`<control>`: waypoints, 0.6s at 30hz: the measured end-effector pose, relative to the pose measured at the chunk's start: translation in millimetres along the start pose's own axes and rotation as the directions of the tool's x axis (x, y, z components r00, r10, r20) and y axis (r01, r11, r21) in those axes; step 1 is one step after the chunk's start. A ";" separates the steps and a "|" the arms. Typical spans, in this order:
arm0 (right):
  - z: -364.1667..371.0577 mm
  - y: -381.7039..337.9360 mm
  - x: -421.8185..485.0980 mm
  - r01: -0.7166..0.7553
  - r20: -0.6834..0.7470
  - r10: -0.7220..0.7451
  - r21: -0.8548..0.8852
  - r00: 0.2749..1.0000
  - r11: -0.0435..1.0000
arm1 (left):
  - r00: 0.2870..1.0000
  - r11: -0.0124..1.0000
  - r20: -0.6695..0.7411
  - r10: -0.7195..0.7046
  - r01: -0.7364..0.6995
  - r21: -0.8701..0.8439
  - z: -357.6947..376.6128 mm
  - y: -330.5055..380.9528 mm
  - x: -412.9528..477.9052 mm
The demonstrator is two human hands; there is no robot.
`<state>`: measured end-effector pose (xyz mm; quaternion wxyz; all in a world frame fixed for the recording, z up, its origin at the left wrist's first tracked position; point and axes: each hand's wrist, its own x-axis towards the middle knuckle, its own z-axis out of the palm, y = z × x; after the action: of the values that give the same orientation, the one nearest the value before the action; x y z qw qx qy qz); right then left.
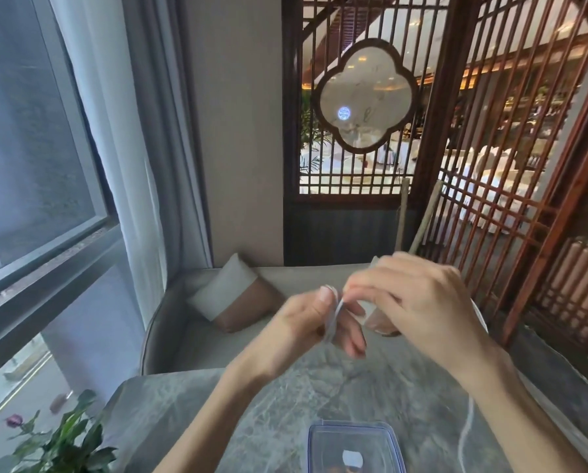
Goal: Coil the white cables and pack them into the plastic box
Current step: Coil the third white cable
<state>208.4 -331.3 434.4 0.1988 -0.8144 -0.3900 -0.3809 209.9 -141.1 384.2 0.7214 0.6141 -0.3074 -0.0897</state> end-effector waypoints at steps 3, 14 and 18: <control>19.4 13.3 13.5 -0.209 -0.012 0.218 0.240 0.976 0.948 | 0.992 0.988 0.042 -0.116 0.119 -0.096 20.1 -2.1 -2.7; 95.8 -47.4 -63.3 -0.684 0.699 0.310 0.345 0.644 0.643 | 0.922 0.984 -0.378 -0.087 0.139 0.111 -40.2 -24.2 -3.5; 51.5 -18.2 -21.4 -0.349 0.381 0.296 0.079 0.876 0.934 | 0.985 0.930 -0.068 -0.162 0.175 0.322 -22.6 -53.1 -26.6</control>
<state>209.3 -298.5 385.8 0.2427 -0.9076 -0.3051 -0.1557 214.4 -121.0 324.1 0.6052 0.7510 -0.2495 -0.0864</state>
